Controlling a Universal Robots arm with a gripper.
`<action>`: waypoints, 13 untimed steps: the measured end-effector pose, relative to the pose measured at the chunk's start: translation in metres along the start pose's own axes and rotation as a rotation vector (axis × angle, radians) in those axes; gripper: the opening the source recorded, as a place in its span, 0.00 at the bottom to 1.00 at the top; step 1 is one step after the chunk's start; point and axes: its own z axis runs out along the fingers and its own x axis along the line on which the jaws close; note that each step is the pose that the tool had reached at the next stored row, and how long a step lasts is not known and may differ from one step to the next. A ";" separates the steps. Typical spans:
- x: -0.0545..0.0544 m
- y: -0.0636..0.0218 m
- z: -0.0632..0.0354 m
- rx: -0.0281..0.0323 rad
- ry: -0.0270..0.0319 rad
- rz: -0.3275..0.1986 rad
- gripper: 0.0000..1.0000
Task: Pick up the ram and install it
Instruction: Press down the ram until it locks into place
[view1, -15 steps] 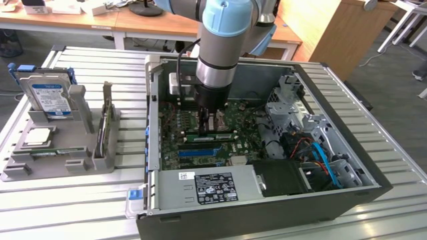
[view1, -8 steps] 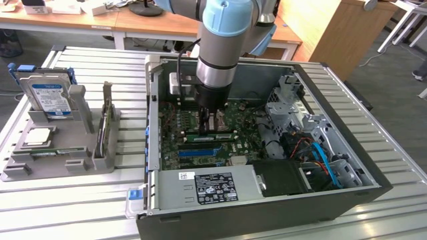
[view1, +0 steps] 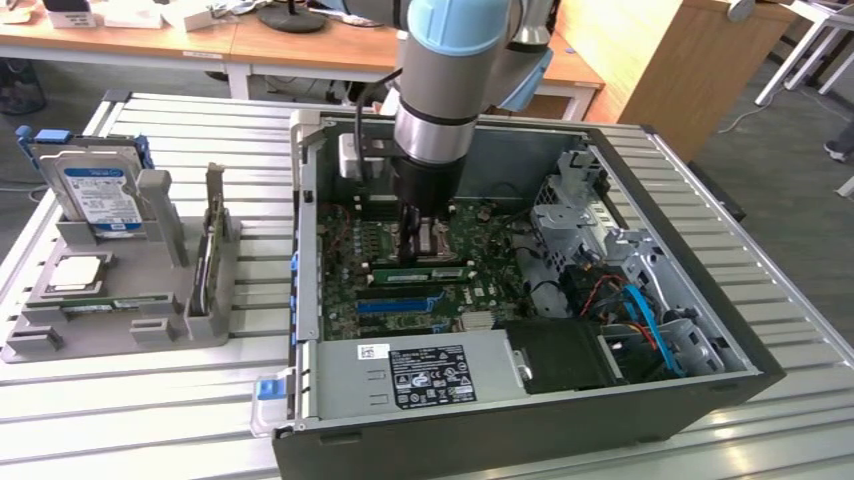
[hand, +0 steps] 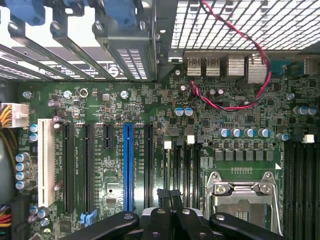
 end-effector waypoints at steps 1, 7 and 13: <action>0.000 0.0000 -0.0016 -0.0001 0.0001 0.000 0.11; 0.000 0.0000 -0.0123 -0.0001 0.0000 0.000 0.11; 0.000 0.0000 -0.0149 0.0000 -0.0002 0.000 0.11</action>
